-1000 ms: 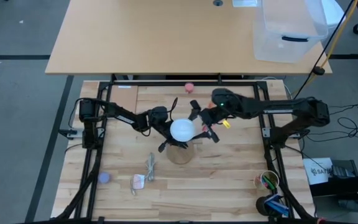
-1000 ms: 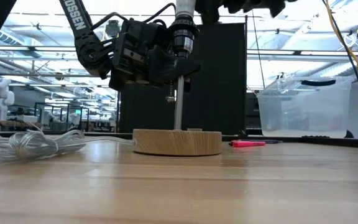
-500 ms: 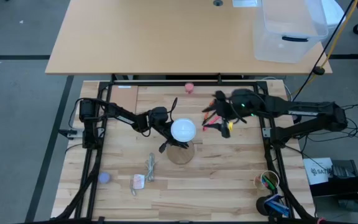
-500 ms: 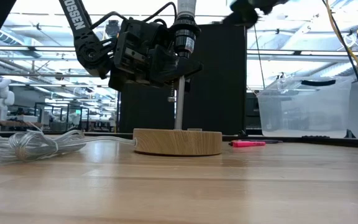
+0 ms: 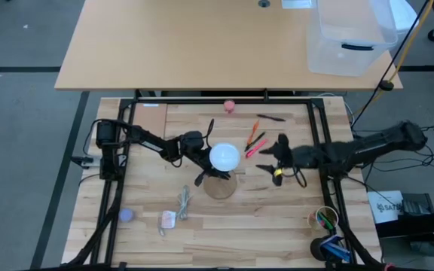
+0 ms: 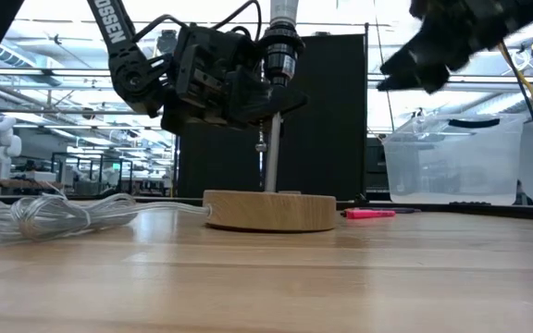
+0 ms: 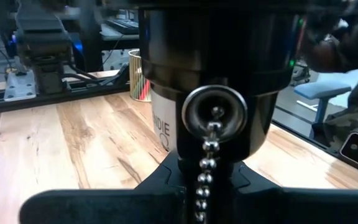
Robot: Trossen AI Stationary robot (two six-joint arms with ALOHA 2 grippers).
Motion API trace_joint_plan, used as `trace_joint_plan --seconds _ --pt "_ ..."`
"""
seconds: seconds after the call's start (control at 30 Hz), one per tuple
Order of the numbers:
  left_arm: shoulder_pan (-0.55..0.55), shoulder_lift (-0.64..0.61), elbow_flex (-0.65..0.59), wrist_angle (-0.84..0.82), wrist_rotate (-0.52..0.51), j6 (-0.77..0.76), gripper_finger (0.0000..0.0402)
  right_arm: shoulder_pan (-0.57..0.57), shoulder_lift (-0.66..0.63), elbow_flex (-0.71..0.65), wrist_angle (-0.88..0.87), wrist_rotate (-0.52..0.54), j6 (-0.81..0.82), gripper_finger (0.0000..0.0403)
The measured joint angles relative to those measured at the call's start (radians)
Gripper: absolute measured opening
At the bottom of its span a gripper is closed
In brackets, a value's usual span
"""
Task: Screw lightbulb
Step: Remove the white lightbulb from the desk lamp
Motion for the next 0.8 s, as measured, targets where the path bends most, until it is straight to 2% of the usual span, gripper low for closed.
trace_joint_plan --seconds 0.1,0.2,0.27,0.37,0.47,0.6,0.7,0.8 --pt "0.0 0.0 0.0 0.001 -0.022 0.001 0.0028 0.077 0.057 -0.15 0.277 0.077 0.1 0.0247" --pt "0.0 0.0 0.0 0.002 -0.034 0.001 0.0027 0.164 0.168 -0.262 0.6 0.207 0.16 0.0242" --pt "0.0 0.0 0.0 0.002 -0.036 0.001 0.0027 0.215 0.26 -0.287 0.75 0.298 0.16 0.0238" --pt "0.0 0.0 0.0 0.002 -0.036 0.003 0.0027 0.257 0.391 -0.251 0.897 0.399 0.072 0.0231" --pt "0.0 0.0 0.0 0.007 -0.038 0.004 0.0027 0.26 0.494 -0.159 0.969 0.461 -0.069 0.0225" --pt "0.0 0.001 0.002 0.016 -0.107 0.003 0.0027 0.252 0.579 -0.001 0.956 0.519 -0.249 0.0224" --pt "0.0 0.001 0.002 0.018 -0.162 -0.007 0.0027 0.253 0.603 0.085 0.894 0.566 -0.299 0.0224" --pt "0.0 0.001 0.002 0.024 -0.211 -0.013 0.0027 0.269 0.603 0.131 0.833 0.632 -0.269 0.0224"
